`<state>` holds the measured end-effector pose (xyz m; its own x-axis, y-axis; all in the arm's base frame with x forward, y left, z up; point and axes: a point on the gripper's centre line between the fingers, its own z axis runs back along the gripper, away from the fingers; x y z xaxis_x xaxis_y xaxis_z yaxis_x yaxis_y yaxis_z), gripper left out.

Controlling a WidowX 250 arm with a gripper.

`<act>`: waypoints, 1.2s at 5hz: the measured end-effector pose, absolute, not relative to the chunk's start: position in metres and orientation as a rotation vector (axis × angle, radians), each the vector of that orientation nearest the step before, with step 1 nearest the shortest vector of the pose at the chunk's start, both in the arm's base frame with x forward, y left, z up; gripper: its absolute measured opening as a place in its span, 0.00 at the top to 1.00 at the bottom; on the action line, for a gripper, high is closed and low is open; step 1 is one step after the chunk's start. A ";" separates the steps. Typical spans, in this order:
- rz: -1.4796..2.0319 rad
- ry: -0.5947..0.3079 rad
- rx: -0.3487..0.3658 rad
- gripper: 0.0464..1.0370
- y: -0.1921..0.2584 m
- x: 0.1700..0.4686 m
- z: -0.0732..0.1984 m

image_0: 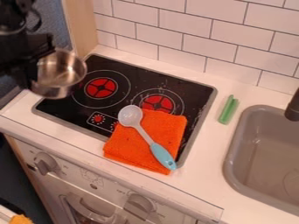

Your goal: Moved the silver pot to the lower left corner of the stove

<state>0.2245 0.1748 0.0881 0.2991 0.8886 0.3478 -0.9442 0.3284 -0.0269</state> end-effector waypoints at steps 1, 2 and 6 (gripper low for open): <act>1.237 -0.284 0.211 0.97 0.185 0.219 0.066; 1.232 -0.259 0.196 0.97 0.183 0.217 0.044; 1.219 -0.152 0.255 0.19 0.173 0.220 0.022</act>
<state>0.2204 0.1733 0.0224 0.3393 0.9067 0.2507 -0.9405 0.3210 0.1120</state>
